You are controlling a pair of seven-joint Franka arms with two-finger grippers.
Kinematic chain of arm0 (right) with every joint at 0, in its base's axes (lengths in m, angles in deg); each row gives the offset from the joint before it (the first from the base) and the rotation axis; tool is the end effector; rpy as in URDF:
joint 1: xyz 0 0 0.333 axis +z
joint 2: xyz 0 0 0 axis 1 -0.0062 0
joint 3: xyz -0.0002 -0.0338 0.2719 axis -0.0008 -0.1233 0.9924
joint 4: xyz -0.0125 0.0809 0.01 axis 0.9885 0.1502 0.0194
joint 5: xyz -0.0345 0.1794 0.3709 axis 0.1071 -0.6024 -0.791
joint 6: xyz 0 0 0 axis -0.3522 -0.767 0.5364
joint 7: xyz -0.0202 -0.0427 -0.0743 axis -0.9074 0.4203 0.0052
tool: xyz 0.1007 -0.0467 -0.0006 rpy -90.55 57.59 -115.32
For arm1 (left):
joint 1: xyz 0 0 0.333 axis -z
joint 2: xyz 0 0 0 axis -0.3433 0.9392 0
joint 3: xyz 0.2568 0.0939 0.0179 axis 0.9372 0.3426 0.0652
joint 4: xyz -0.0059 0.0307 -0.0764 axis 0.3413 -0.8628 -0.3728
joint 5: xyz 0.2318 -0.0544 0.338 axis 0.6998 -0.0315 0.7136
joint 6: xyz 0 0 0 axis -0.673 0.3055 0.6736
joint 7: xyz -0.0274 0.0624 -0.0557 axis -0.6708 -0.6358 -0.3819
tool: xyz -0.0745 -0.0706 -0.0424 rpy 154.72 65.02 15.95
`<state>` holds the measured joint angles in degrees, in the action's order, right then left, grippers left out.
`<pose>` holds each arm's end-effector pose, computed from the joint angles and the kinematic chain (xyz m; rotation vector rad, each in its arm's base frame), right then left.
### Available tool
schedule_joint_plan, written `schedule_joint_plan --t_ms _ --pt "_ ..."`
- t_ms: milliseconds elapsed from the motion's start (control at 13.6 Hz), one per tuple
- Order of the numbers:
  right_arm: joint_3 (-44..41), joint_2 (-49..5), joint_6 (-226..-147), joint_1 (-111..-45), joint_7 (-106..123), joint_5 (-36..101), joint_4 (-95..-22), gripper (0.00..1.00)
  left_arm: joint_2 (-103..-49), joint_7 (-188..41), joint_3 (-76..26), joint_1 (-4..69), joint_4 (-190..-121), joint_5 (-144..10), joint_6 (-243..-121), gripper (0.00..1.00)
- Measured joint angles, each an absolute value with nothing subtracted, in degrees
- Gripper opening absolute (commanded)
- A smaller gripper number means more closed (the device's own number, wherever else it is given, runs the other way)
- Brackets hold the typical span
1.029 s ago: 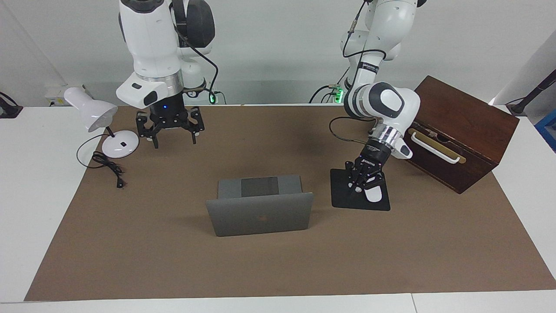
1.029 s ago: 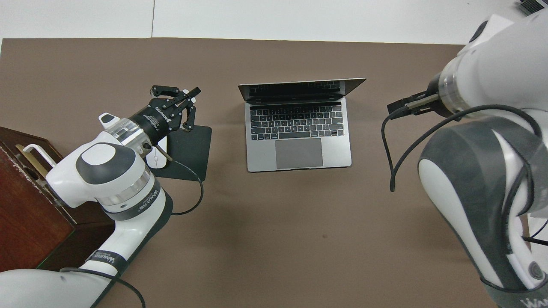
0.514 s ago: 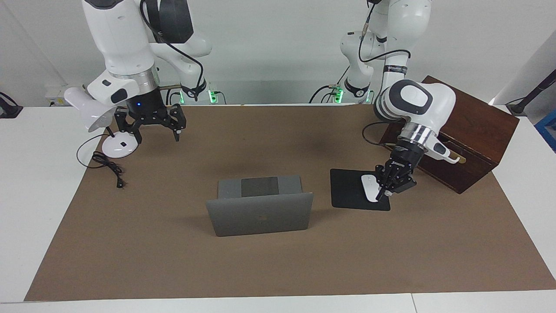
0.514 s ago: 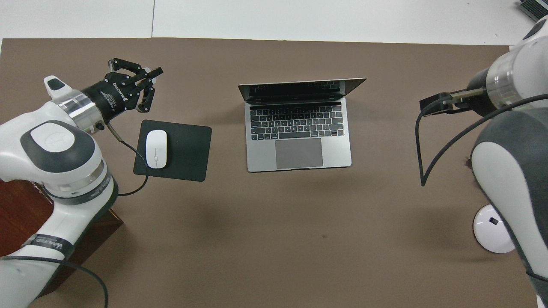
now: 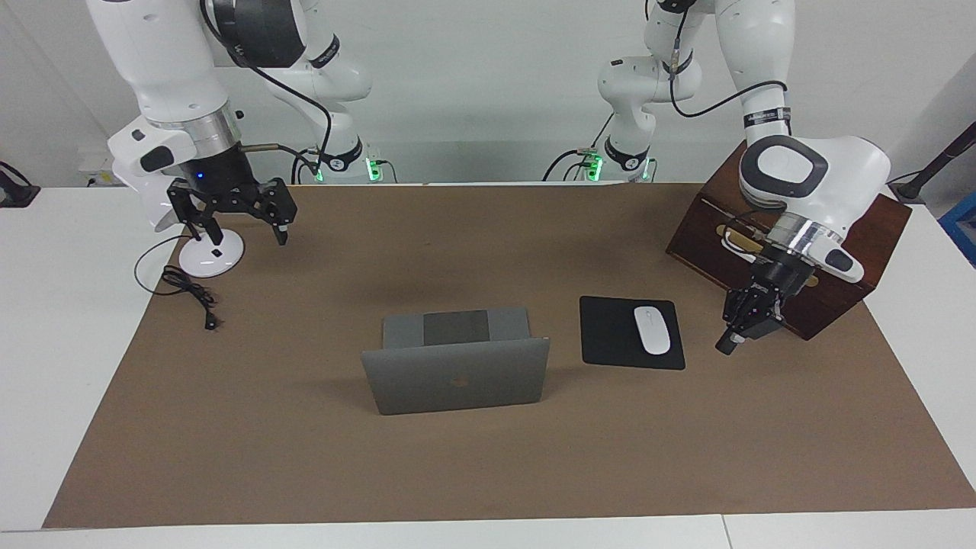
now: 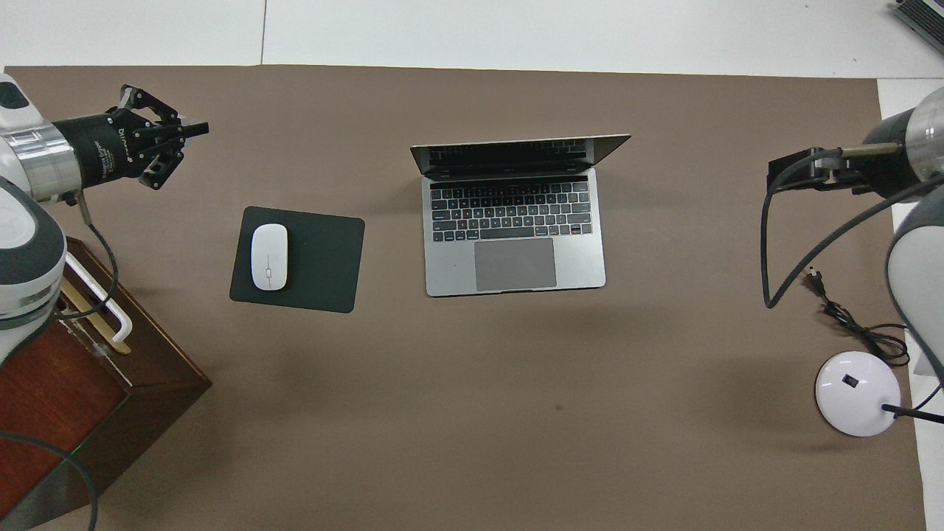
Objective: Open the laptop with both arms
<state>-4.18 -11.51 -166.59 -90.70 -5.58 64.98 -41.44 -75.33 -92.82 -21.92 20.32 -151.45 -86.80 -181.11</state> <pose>0.6088 0.0357 0.5786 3.1188 -0.0458 0.1880 0.6565 -0.0100 0.4130 2.0780 1.2681 0.1819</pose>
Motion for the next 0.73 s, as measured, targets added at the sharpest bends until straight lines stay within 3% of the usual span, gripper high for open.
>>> schedule_joint_plan --t_ms 294,735 --pt "-4.2 -11.4 -164.6 -91.3 -6.3 65.0 -41.5 1.00 -75.3 -92.8 -19.9 19.5 -143.9 -59.9 -164.8 0.00" --pt "-4.5 -11.4 -164.6 -90.9 -10.0 65.0 -41.6 1.00 -77.0 -87.4 -19.9 19.5 -141.8 -51.2 -151.6 0.00"
